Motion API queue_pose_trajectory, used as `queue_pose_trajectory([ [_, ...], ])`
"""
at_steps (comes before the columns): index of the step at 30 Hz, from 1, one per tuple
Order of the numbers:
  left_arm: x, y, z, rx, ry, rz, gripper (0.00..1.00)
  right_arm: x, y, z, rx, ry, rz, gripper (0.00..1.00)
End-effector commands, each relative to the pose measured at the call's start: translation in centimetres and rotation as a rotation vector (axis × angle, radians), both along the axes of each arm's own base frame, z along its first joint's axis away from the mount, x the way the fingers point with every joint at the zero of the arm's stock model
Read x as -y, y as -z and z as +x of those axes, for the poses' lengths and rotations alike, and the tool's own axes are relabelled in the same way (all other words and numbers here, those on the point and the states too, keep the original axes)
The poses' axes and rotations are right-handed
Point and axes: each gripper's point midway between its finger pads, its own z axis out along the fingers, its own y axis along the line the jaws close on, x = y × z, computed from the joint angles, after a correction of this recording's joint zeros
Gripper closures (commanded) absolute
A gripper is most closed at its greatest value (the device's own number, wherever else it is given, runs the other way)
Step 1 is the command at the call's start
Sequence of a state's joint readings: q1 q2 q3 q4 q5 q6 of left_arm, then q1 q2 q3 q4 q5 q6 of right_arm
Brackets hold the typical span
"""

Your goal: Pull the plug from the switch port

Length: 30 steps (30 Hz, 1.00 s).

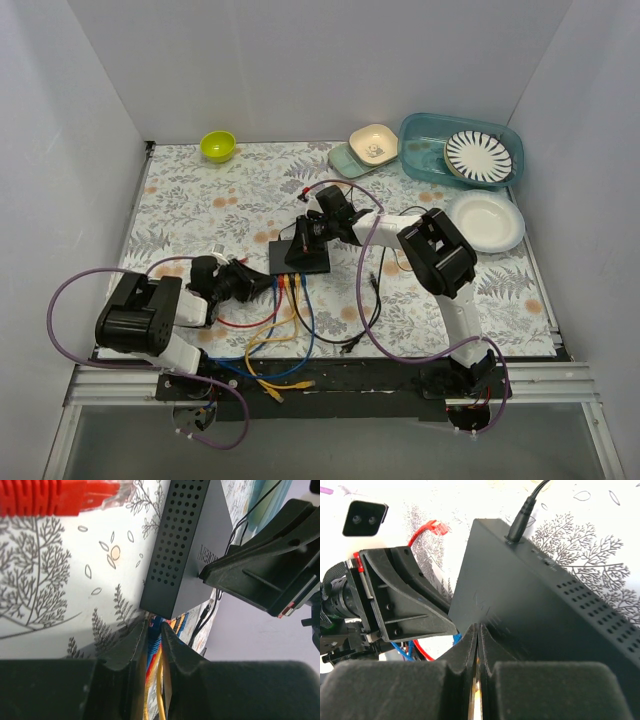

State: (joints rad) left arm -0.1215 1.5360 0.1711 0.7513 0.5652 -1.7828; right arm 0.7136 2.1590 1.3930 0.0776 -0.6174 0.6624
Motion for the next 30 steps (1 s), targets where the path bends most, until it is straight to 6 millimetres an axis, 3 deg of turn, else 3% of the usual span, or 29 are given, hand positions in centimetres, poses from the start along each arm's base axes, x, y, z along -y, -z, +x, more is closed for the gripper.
queue_pose_trajectory([
  [1, -0.2, 0.4, -2.0, -0.034, 0.034, 0.022, 1.00, 0.7, 2.7, 0.3, -0.025, 0.023, -0.077, 0.93],
  [6, -0.4, -0.5, -2.4, -0.008, 0.043, 0.049, 1.00, 0.8, 3.0, 0.4, -0.031, 0.028, -0.083, 0.93],
  [11, -0.3, 0.2, -2.8, -0.039, 0.060, 0.054, 1.00, 0.9, 3.3, 0.4, -0.038, 0.031, -0.087, 0.93],
  [15, -0.3, 0.8, -2.7, -0.066, 0.054, 0.043, 1.00, 1.2, 1.7, 0.3, 0.024, 0.029, -0.095, 0.93],
  [22, -0.1, 2.2, -0.4, -0.122, 0.076, 0.070, 1.00, 2.7, 0.8, -1.4, 0.116, 0.009, -0.167, 0.93],
  [23, 0.2, 1.5, 0.9, -0.102, 0.082, 0.065, 1.00, 2.7, 0.8, -1.6, 0.140, -0.008, -0.180, 0.93],
  [26, 0.4, 1.8, 2.2, -0.121, 0.103, 0.070, 1.00, 2.8, 0.7, -2.0, 0.166, -0.027, -0.217, 0.93],
  [30, 0.6, 2.1, 2.4, -0.140, 0.133, 0.072, 1.00, 3.0, 0.8, -2.8, 0.189, -0.043, -0.235, 0.93],
])
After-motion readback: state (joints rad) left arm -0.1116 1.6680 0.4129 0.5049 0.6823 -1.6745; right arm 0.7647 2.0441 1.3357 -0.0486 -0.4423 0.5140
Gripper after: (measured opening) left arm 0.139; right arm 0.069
